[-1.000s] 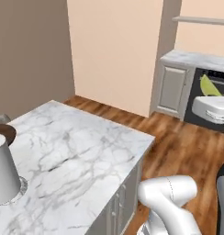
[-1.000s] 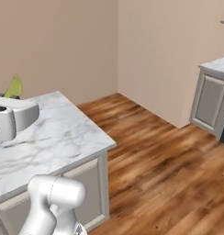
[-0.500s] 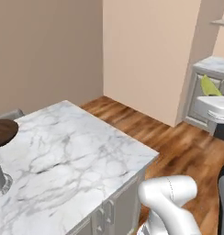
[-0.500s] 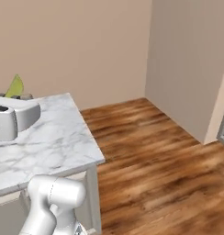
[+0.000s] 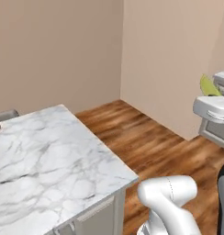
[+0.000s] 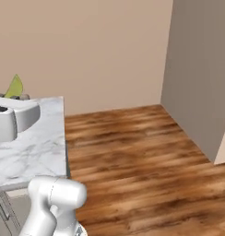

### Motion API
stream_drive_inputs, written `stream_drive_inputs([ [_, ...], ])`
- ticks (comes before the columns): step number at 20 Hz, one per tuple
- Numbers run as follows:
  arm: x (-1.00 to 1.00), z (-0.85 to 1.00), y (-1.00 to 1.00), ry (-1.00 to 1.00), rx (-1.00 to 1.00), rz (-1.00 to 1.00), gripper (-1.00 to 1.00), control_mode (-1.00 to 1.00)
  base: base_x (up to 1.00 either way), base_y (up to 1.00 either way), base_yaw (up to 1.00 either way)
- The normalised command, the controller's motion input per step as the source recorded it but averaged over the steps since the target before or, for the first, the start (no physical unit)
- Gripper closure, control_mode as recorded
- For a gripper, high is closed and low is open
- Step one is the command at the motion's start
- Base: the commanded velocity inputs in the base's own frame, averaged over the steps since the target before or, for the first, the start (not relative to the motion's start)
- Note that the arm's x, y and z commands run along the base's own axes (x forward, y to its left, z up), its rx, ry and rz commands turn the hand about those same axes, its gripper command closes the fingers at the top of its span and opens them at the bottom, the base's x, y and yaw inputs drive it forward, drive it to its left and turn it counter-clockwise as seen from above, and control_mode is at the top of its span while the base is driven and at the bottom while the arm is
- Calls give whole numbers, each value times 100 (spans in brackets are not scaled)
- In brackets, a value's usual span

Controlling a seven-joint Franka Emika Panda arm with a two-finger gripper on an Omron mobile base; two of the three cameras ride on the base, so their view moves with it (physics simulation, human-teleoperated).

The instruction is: There is a bowl on the dining counter. Grab a lemon wedge from the fridge and place it in the bowl. Then get the liquor bottle and glass cup from the cabinet and place them next to the bowl.

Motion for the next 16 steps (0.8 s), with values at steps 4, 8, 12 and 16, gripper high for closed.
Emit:
stream_drive_inputs([
  [4, 0, 0, 0, 0, 0, 0, 100, 100, 52, -99, 29],
  [8, 0, 0, 0, 0, 0, 0, 100, 100, 47, -100, 30],
  [12, 0, 0, 0, 0, 0, 0, 100, 100, 55, -93, 34],
  [16, 0, 0, 0, 0, 0, 0, 100, 100, 73, -74, 40],
])
